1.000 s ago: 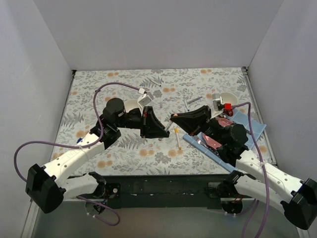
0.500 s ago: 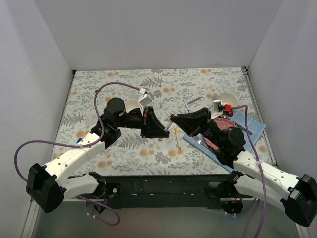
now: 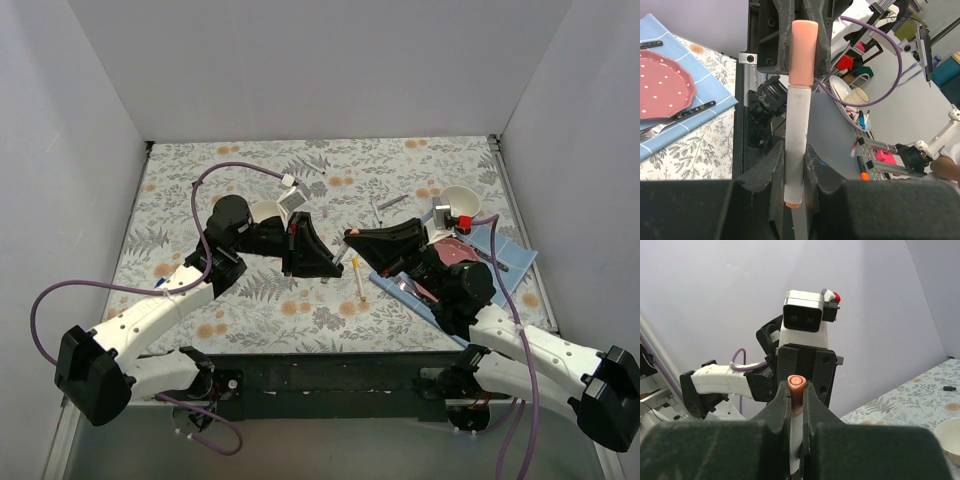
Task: Insert the pens into the pen caps
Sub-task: Push the cap all the way onto the barrel until it clicks
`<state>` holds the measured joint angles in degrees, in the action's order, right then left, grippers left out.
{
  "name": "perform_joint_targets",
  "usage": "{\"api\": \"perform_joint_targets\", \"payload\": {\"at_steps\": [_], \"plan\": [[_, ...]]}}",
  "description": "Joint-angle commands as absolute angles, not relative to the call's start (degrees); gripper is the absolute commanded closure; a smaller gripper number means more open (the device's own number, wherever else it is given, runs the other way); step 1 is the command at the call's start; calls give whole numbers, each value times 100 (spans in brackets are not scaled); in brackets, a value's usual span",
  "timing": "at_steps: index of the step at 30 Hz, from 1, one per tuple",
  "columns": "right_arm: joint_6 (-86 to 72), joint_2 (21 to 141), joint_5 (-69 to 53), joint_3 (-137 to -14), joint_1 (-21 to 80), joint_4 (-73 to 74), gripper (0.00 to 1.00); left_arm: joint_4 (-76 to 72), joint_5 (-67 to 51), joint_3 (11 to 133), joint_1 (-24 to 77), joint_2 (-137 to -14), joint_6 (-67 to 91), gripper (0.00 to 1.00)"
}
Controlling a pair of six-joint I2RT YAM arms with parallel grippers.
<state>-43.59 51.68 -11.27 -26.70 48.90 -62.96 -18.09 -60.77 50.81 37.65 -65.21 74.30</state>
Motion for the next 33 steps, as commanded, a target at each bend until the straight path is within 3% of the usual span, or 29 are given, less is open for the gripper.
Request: {"api": "perform_joint_targets", "payload": {"at_steps": [1,5,14,22,33], "plan": [[-4061,5484,-3524,-2461,5528,-4394,99,-2988,-4175,5836,3489,-6565,7638,100],[-4368,5537,-3351,-2443,5721,-4579,99,-2778,-3948,5766,3437,-6574,7471,100],[-3859,5248,-1618,-2743,6521,-3075,99,-2443,-3928,6152,3314,-6680,7268,100],[-3331,5150,-2452,-2707,6346,-3340,99,-2699,-4597,6231,3199,-6627,7497,100],[-4157,5590,-1460,-2979,6653,-3622,99,-2329,-4219,6451,3199,-6697,7286,100]]}}
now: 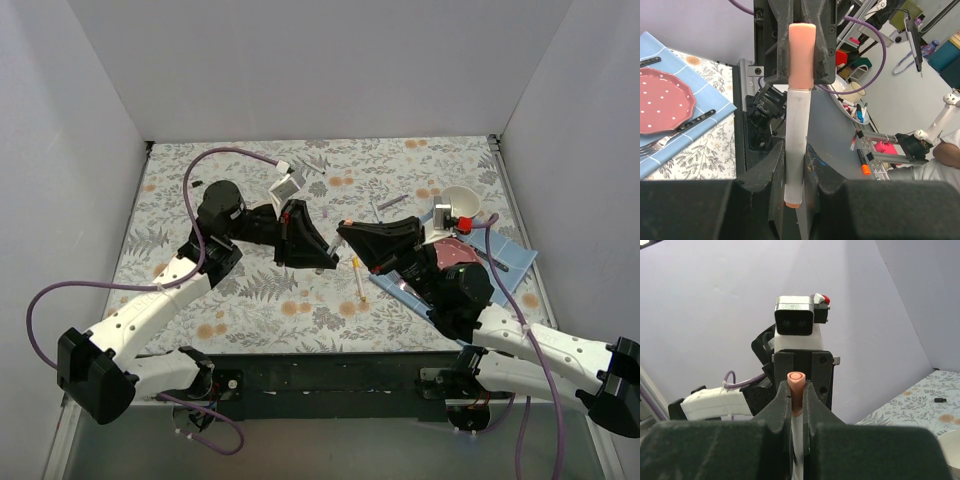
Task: Insert the pens into the pen caps
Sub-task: Push the cap all the way onto the barrel until it clicks
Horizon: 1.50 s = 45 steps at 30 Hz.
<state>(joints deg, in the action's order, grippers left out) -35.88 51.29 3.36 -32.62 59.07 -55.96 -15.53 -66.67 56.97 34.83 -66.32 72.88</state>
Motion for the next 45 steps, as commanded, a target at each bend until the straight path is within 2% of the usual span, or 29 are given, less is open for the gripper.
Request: {"api": "perform_joint_targets", "payload": {"at_steps": [1,3,12,18,23,27,30,37,45], "plan": [[-4166,5633,-1241,-3093,6662,-3377,99,-2225,-4193,6460,3199,-6697,7260,100],[-4052,5634,-960,-3330,6784,-2851,99,-1996,-4087,6565,3208,-6715,7146,100],[-3411,5616,130,-3577,7294,-2339,99,-1565,-4034,6794,3191,-6838,6917,100],[-2936,5449,-526,-3173,7313,-3225,99,-2010,-4868,6681,2875,-6987,7636,100],[-2506,5370,-1009,-3032,7313,-3392,99,-2338,-4974,6697,2812,-6943,7796,100],[-2592,5449,-1442,-2831,7312,-4181,99,-2610,-4914,6671,2804,-7049,8033,100],[-2803,5712,-1073,-3163,7313,-3675,99,-2785,-4835,6592,2804,-7102,8121,100],[-3102,6161,-187,-3577,7392,-3508,99,-2584,-4650,6592,2839,-7110,7981,100],[-2795,6188,26,-3972,7488,-2261,99,-1653,-4438,6891,2830,-6987,7322,100]]}}
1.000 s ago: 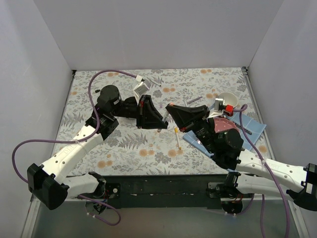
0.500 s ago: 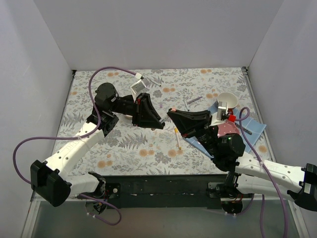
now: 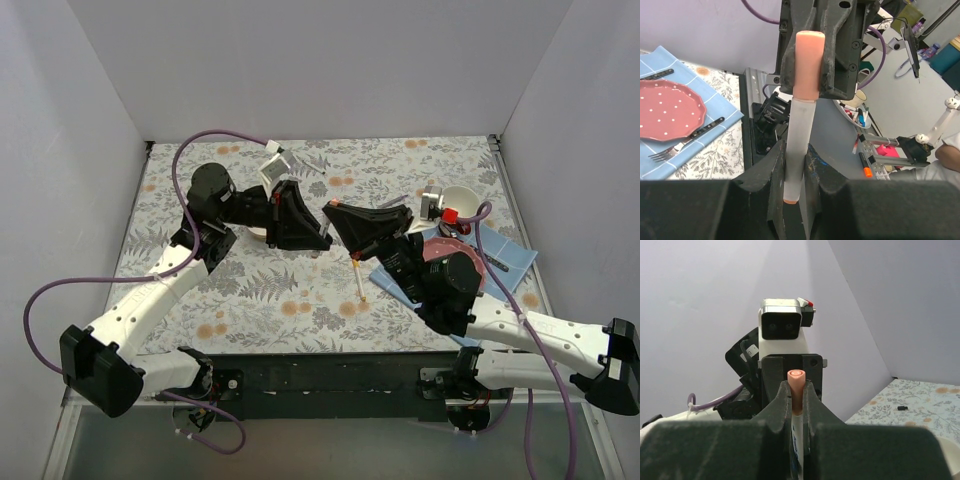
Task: Insert the pens into the pen caps
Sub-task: Push the cap all the way onto the barrel until it clicks
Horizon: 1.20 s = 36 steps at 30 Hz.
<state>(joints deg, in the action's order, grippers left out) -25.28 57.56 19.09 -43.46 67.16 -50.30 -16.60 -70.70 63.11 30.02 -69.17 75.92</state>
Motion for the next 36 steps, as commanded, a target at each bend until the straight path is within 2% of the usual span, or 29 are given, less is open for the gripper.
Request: {"api": "perform_joint_targets", "payload": {"at_steps": [1,10,15,25,28,29,30,36], "plan": [[-2656,6179,44,-3990,7497,-2233,99,-1661,-4465,6873,2830,-6979,7313,100],[-2075,6267,-939,-4411,7497,-1409,99,-1381,-4702,7066,2813,-7084,7120,100],[-1898,5880,-712,-4456,7444,-993,99,-1265,-4957,7014,2795,-7084,7066,100],[-2240,5652,-615,-4509,7252,-1546,98,-1696,-5343,6663,2900,-6926,7295,100],[-2285,5476,-607,-4588,7067,-1731,89,-1836,-5685,6460,2918,-6873,7374,100],[-2276,5441,-615,-4614,6979,-1784,81,-1933,-5747,6373,2953,-6830,7409,100],[-2268,5406,-659,-4701,6926,-1810,78,-2047,-5809,6242,2953,-6794,7427,100],[-2241,5379,-1230,-4904,6460,-1872,63,-2285,-6117,6056,2962,-6627,7629,100]]}}
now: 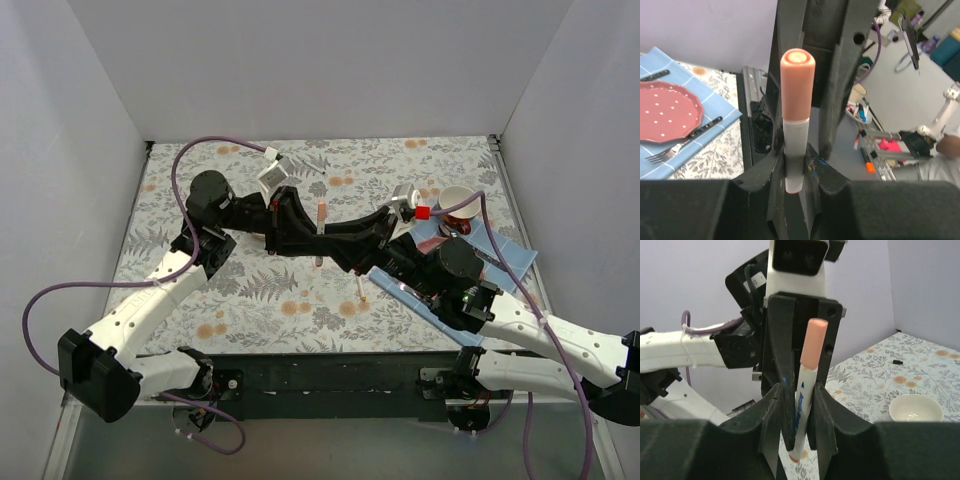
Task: Insert the pens into the pen caps
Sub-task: Push the cap all the way onto the barrel until it clicks
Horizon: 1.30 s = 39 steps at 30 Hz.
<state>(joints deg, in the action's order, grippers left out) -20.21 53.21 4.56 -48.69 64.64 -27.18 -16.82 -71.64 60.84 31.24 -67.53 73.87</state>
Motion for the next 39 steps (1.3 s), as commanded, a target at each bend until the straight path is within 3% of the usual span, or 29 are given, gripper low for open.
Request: {"api": "perform_joint_targets", "payload": {"at_steps": [1,6,7,8,12,17,22,31,39], "plan": [[-2259,5362,-1344,-4922,6416,-1872,61,-2250,-6135,6056,2971,-6610,7603,100],[-2276,5090,-1494,-4808,6162,-1872,53,-2048,-6205,5968,2971,-6504,7409,100],[-2276,5063,-1651,-4825,6074,-1820,47,-2030,-6188,5898,2962,-6487,7383,100],[-2268,5036,-1652,-4938,6047,-1732,33,-1995,-6161,5871,2971,-6452,7287,100],[-2268,4922,-1039,-5368,6021,-856,25,-1470,-5880,5740,2971,-6232,6831,100],[-2171,5264,-54,-6379,6020,438,25,-1117,-5713,5643,2962,-6074,6452,100],[-2039,5449,315,-6724,6012,826,26,-370,-5379,5704,2971,-5924,5715,100],[-2206,5704,176,-6530,6021,71,32,246,-5589,5713,2962,-5845,5247,100],[-2513,6038,465,-6328,6012,-571,45,185,-5774,5713,2971,-5862,5273,100]]}}
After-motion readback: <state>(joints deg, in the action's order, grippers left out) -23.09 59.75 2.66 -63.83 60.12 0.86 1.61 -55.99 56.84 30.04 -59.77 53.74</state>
